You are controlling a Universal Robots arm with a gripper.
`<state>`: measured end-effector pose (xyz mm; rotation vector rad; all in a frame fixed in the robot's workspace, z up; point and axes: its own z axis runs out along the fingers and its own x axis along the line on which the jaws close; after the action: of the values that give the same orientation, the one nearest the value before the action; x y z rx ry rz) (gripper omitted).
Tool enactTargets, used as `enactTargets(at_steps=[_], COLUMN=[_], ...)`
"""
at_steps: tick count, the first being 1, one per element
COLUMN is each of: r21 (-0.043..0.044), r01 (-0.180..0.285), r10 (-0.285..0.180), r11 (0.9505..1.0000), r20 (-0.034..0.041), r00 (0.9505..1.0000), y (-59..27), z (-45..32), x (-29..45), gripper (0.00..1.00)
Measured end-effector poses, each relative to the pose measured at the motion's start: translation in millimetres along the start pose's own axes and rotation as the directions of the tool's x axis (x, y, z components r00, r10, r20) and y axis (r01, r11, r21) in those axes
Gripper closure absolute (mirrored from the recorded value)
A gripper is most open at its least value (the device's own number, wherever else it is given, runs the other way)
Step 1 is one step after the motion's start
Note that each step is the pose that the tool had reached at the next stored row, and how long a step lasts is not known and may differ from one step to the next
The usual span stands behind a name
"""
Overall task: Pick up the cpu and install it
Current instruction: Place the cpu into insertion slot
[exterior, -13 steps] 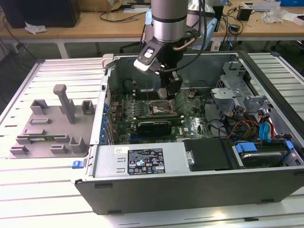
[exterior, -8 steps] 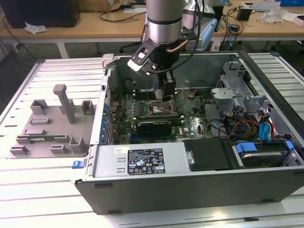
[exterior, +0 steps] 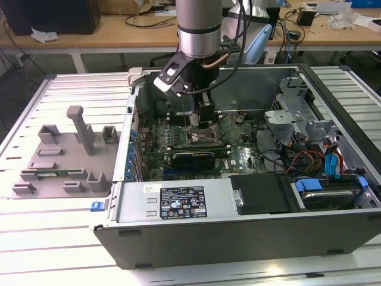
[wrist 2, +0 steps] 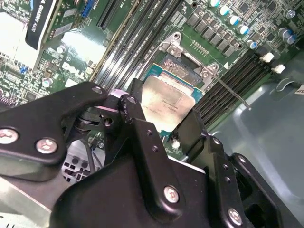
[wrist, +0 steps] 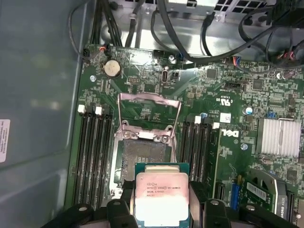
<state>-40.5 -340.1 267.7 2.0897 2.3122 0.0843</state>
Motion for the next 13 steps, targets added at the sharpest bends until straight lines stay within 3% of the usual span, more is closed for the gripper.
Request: enactTargets(at_steps=[13], r21=[0.0], r01=[0.0], r10=[0.0], r11=[1.0], r20=[0.0001], r00=[1.0], y=[0.3], z=[12.7], x=[5.4], gripper=[0.46])
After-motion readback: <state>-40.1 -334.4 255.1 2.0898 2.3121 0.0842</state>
